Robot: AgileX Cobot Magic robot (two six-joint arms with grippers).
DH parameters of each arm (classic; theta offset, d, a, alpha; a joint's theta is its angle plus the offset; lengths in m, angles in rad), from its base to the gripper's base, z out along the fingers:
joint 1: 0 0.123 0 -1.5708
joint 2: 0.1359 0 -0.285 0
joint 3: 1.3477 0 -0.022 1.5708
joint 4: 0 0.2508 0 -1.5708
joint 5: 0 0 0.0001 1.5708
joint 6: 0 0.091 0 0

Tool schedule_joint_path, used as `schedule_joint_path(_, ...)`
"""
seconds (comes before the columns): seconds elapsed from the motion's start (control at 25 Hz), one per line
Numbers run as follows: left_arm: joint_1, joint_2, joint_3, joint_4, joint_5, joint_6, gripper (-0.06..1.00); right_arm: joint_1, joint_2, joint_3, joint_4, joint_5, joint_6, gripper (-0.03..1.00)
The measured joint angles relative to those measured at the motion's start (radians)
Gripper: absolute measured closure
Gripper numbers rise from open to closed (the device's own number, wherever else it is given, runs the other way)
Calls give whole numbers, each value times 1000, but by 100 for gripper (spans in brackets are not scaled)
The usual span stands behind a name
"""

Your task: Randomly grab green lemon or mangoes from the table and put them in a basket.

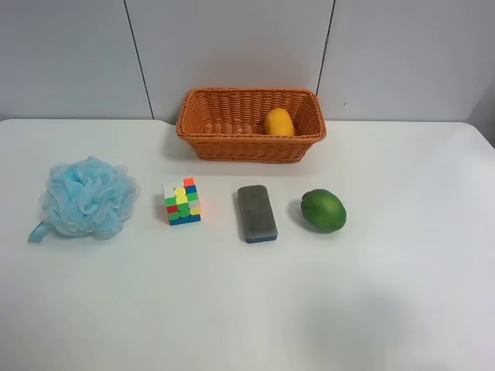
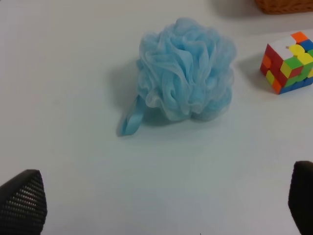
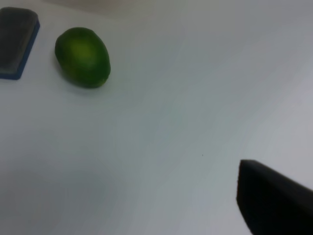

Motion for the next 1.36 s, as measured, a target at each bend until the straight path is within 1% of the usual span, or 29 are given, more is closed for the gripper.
schedule_joint_path(0.12,0,0,0,0,0,0,-5,-26,0,0,0,0,0,-3)
schedule_joint_path(0.36,0,0,0,0,0,0,-5,-247,-13,0,0,0,0,-3)
schedule_joint_path(0.48,0,0,0,0,0,0,-5,-311,-68,0,0,-1,0,-3)
schedule_joint_path(0.56,0,0,0,0,0,0,-5,-321,-92,0,0,-1,0,-3)
schedule_joint_path(1.36,0,0,0,0,0,0,-5,-321,-94,0,0,-3,0,-3)
